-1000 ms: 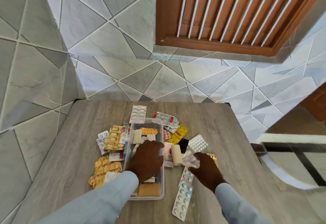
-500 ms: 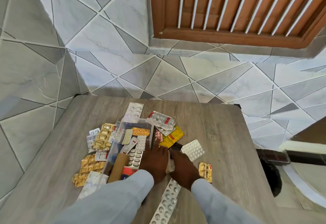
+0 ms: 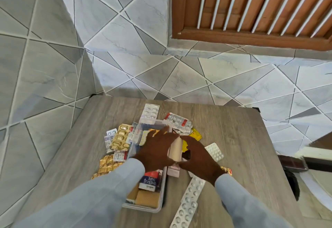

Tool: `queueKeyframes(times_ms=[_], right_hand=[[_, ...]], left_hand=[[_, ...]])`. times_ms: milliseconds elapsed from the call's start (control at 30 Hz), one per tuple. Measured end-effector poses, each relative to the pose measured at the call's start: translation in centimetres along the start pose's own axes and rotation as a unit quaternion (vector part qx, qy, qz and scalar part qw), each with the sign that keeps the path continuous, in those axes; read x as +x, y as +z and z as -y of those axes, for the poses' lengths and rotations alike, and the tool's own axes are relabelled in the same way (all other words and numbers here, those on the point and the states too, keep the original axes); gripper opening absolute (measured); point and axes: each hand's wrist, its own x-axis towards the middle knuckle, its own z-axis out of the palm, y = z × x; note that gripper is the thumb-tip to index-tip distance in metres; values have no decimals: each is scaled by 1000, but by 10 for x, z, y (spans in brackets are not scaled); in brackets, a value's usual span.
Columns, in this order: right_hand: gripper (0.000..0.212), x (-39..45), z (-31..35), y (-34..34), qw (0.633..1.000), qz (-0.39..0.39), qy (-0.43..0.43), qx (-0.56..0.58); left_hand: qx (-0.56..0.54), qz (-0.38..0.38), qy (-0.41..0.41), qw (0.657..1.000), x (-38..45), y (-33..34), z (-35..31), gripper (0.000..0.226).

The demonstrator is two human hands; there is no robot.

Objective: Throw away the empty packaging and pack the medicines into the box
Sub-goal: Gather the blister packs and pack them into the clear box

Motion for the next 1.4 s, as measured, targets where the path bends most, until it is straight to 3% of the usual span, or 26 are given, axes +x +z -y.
queueKeyframes(times_ms=[167,267,367,567,800,933,1167,1267,1400], right_hand=[[87,22,60,21,979,-4,-43,-200],[85,35,79,37,936,46,-8,-348],[81,47,88,55,899,90,28,-427],[74,50,97,73,859,105,99,-491],[68,44,100,81,846,109,113,-509],[69,43,105,71,866,106,117,-474],[63,53,129,63,947,-5,82,-310],[59,69,152,82,984,-14,66,-163],[48,98,183,124,994,23,105,-21]], left_hand=[[-26,-7,-18,999,-22,-21,61,88],[-69,-47,-57,995,-37,-28,95,73],[-126,-75,-123,982,-58,-30,137,55],[-212,-46,-227,949,-85,-32,197,52],[-243,-21,-258,935,-94,-27,201,53],[-274,-12,-265,924,-91,-22,198,55],[-330,-45,-317,888,-72,-21,191,57],[-357,-79,-382,849,-68,-21,195,54],[-448,-100,-447,768,-68,-14,211,54]])
